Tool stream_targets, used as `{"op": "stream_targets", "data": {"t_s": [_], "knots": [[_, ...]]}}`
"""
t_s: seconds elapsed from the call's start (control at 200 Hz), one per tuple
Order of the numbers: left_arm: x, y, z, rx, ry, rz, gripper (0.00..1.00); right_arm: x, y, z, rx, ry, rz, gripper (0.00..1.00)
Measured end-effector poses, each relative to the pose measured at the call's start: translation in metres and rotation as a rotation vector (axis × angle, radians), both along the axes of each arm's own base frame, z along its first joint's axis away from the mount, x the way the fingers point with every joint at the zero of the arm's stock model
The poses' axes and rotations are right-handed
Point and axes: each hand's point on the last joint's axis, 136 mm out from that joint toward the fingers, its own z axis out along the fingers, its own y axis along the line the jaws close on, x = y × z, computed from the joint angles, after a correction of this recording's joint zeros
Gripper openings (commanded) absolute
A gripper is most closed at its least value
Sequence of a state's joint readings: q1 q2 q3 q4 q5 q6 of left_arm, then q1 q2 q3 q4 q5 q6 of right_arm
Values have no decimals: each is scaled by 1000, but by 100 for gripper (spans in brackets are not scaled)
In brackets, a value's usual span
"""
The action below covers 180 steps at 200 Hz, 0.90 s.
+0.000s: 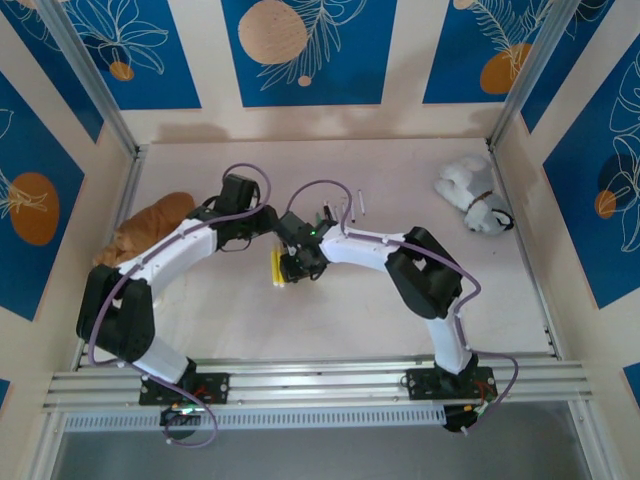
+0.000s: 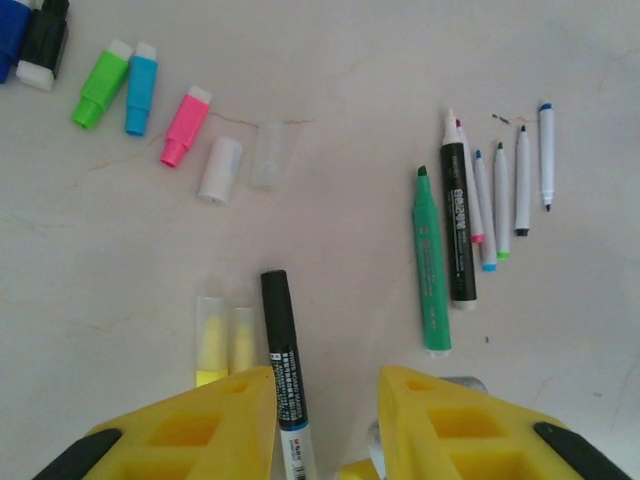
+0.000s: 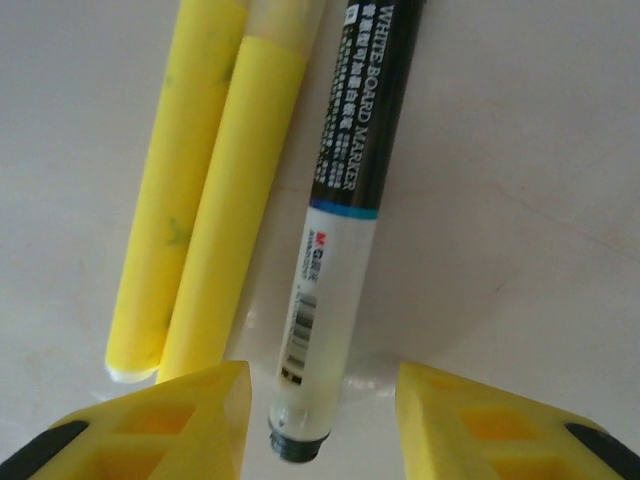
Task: Open the pen caps
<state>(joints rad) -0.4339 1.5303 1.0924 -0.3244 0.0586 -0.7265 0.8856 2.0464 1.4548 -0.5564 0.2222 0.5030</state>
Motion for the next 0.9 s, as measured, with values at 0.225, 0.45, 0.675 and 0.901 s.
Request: {"op": "stream_targets", "data": {"t_s": [0.225,0.45,0.675,0.901], "knots": [[4,7,-3,-23,-16,35,31,6,-2,-9,-56,-3,-9,39],[11,13,0,-32,-39,66,31,10,-7,-11,-141,-5,-20,24],[15,12,4,-53,-55,74,30,13,-10,-9,-154,-14,-39,1],[10,0,2,-76,-34,35,30,19,-19,-7,-110,-39,-79,0]]}}
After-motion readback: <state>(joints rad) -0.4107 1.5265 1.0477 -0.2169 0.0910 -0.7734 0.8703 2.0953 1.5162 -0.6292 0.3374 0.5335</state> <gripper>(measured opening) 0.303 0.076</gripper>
